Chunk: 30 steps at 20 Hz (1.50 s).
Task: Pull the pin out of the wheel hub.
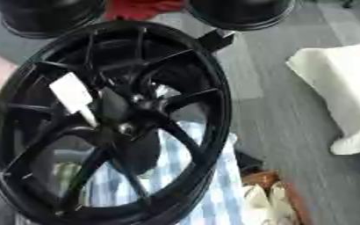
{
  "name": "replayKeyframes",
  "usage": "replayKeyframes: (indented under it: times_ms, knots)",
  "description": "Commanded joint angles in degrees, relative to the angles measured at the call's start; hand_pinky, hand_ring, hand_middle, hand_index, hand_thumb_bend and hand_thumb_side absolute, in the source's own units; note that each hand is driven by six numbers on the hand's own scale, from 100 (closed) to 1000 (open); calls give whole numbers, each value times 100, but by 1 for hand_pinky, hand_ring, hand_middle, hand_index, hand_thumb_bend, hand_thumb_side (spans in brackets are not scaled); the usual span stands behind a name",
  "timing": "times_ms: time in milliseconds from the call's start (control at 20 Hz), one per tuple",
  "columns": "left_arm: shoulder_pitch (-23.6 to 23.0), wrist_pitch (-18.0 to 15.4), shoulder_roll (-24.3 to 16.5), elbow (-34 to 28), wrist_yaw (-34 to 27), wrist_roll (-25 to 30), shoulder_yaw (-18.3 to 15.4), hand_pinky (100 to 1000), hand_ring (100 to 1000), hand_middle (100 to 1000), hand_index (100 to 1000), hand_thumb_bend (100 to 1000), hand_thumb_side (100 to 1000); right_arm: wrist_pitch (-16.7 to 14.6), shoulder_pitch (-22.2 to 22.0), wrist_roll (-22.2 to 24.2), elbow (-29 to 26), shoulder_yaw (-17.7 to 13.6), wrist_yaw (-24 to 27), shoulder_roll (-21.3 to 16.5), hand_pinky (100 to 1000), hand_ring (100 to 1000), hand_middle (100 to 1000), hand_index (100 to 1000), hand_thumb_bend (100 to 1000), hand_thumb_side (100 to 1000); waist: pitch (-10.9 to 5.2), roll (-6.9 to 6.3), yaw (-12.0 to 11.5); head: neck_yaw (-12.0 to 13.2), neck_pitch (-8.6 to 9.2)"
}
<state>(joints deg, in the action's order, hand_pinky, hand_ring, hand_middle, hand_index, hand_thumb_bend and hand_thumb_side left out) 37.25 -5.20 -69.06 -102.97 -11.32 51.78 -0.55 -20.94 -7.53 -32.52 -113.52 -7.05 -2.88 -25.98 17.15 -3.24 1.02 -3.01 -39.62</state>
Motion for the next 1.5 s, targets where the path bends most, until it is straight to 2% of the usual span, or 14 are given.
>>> replayKeyframes:
  times_ms: [50, 500, 700, 1200, 1500]
  knots:
    - [69, -14, -136, -20, -13, 18, -39, 799, 763, 738, 845, 100, 807, -10, 31, 17, -107, -51, 41, -68, 815, 738, 766, 656, 100, 397, -129, 13, 6, 1, 68]
    - [85, -26, -115, -64, -28, 18, 10, 799, 763, 737, 845, 100, 796, -12, 29, 32, -107, -54, 50, -65, 815, 738, 766, 655, 100, 397, -138, 20, 12, 4, 63]
    - [145, -88, -115, -281, 9, 18, 124, 802, 766, 739, 846, 100, 778, -5, 36, 42, -107, -44, 62, -60, 815, 736, 764, 654, 100, 400, -140, 18, 17, -2, 63]
    - [724, -154, 17, -1033, 340, 18, 943, 807, 772, 743, 846, 100, 757, 6, 85, 120, -107, 14, 125, -81, 815, 732, 762, 652, 100, 408, -130, -7, 138, 62, 60]
    - [1182, -210, 220, -1159, 593, 18, 1472, 809, 777, 750, 850, 100, 732, 9, 148, 187, -107, 58, 190, -103, 816, 730, 760, 652, 100, 414, -119, -37, 235, 145, 39]
